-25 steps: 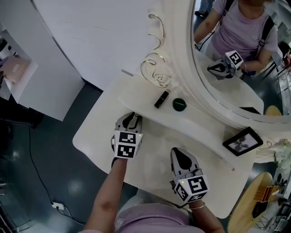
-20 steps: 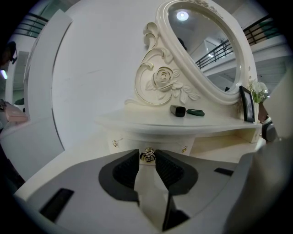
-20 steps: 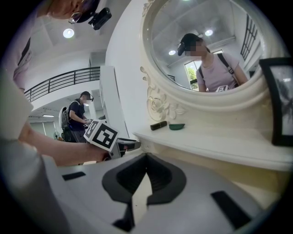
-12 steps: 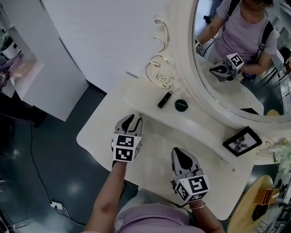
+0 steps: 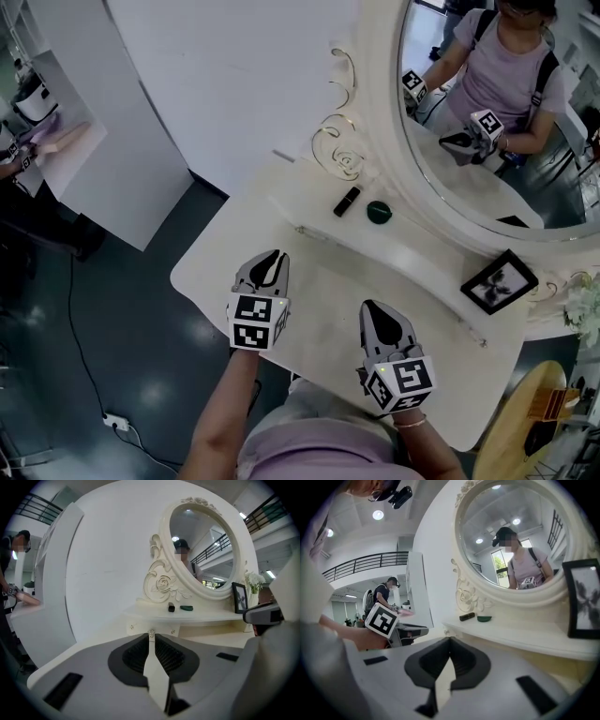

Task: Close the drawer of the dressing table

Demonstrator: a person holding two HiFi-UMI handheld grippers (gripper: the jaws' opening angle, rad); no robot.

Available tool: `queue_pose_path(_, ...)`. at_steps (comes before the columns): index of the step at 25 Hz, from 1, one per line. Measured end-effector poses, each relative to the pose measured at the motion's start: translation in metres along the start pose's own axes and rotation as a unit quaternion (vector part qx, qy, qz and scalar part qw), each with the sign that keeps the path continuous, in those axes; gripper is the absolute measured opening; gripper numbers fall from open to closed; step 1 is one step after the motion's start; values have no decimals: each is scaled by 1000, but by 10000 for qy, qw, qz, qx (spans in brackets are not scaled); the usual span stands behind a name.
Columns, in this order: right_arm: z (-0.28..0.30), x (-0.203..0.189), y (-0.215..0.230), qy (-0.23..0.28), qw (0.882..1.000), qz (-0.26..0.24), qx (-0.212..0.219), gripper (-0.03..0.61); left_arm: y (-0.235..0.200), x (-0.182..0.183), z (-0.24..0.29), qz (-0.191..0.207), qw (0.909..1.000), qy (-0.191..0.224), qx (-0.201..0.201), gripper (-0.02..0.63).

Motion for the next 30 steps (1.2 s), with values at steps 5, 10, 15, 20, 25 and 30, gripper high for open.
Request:
queue_pose_path(5, -10, 3, -9, 111, 9999, -99, -13, 3, 7, -4, -29, 11, 9999, 110, -6, 24)
queue_pose_path(10, -18, 4, -21, 193, 9996, -191, 2, 3, 12, -8, -59, 117, 9996, 242, -6, 11)
queue_pose_path(15, -26, 4, -34, 262, 9993, -250, 12, 3, 14, -13, -86, 68, 9993, 372, -3, 3)
queue_pose_path(20, -32, 4, -47, 317, 9991, -280, 63, 3, 8, -18, -113, 71, 9990, 425, 109, 3)
queue_pose_path(25, -38, 6, -56, 403, 9987, -305, 34, 2, 1, -25, -136, -69, 9987, 476, 173, 3)
queue_pose_path(30, -42, 9, -68, 405, 9983, -404, 58, 2, -1, -31, -155, -250, 9983, 493, 180, 3)
Point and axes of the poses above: the fingertips, and each gripper's own axes: z forward along the fingers, y to its right, x out of its top, the point moved 8 cm from there along -z, backward along the fingers, and after that the axes turned 2 degrees about -y, right-handed, at the moved point
